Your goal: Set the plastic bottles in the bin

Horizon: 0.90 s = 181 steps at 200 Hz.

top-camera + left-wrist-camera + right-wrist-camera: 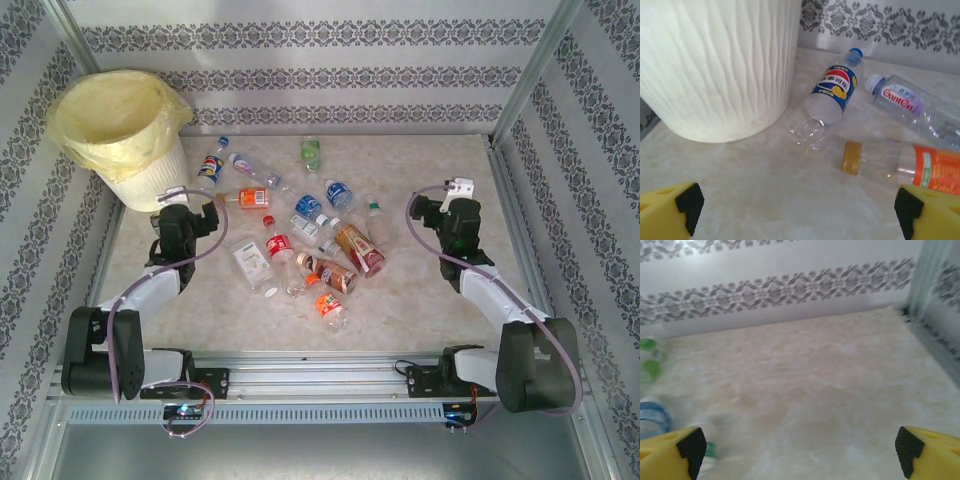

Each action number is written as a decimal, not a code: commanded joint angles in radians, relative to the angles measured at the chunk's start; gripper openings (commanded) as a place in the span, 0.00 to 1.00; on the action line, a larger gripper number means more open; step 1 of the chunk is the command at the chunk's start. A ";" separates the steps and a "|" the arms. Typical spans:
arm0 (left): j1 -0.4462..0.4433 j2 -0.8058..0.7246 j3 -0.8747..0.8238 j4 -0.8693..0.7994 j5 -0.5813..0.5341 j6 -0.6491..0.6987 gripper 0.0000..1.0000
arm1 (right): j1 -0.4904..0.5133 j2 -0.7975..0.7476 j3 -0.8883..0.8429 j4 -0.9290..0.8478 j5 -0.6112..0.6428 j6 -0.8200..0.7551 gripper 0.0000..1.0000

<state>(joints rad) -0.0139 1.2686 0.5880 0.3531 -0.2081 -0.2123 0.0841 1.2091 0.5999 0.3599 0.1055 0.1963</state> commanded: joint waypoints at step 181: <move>-0.011 0.091 0.254 -0.310 0.334 -0.395 0.99 | 0.266 0.506 0.508 -0.776 0.083 0.210 0.88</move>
<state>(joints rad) -0.0139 1.3430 0.8215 0.0654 0.0986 -0.6037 0.3573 1.6863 1.0801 -0.3225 0.1261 0.3920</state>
